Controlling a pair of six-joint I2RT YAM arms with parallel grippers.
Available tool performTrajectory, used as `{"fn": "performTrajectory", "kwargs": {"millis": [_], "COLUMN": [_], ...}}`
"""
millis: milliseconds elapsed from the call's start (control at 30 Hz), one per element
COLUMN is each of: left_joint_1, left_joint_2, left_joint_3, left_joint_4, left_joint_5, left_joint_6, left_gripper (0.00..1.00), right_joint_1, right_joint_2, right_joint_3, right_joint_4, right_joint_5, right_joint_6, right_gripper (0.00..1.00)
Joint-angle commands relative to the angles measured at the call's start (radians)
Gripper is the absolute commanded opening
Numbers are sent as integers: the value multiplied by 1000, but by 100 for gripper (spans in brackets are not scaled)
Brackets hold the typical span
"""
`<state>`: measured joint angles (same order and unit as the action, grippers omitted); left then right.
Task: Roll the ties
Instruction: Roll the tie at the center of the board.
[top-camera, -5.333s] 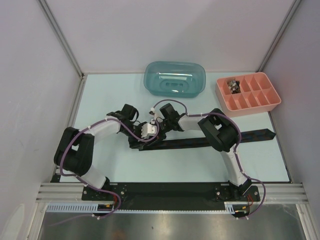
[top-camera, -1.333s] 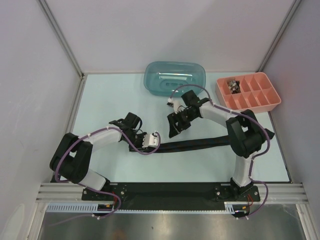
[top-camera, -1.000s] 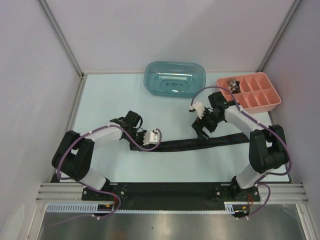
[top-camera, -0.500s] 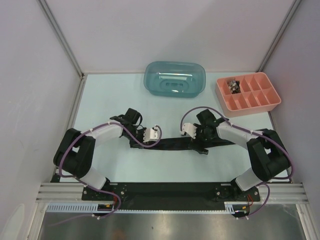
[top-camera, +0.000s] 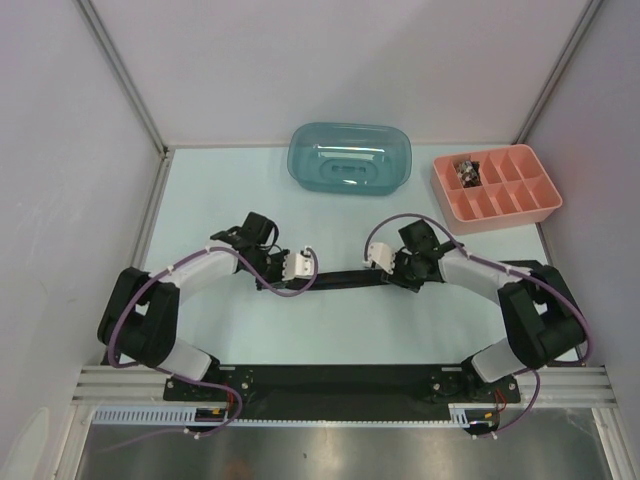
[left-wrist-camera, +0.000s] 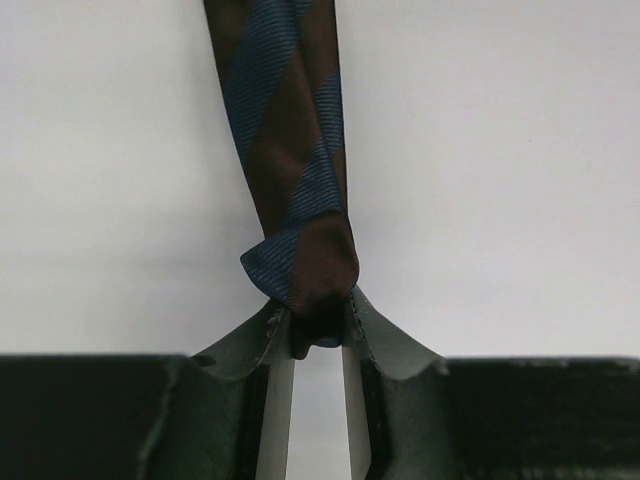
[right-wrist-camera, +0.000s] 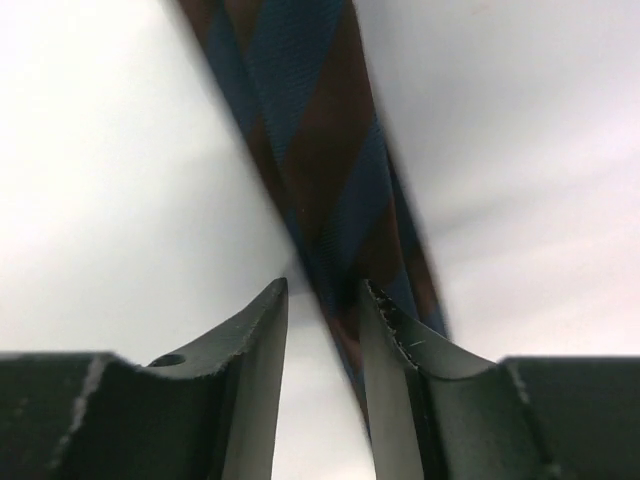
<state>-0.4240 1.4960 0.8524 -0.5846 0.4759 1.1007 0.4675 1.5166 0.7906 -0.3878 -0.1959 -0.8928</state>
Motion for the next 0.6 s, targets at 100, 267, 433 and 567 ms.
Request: {"fn": "performTrajectory", "kwargs": {"millis": [100,267,433,567], "left_joint_1": [8,8,8,8], "left_joint_2": [-25,-10,-6,-10], "left_joint_3": [-41,-46,-39,-44], "left_joint_4": [12,17,14,15], "left_joint_5": [55,50,40,38], "left_joint_6": [68,90,83,74], "left_gripper": [24,24,26,27], "right_joint_1": [7,-10,-33,-32], "right_joint_2": [-91,-79,11,108], "right_joint_3": [-76,33,220,393], "right_joint_4": [-95,-183,-264,-269], "right_joint_5": [-23,-85,-252,-407], "right_joint_6": [-89,-54,191,480], "right_gripper": [39,80,78,70]}}
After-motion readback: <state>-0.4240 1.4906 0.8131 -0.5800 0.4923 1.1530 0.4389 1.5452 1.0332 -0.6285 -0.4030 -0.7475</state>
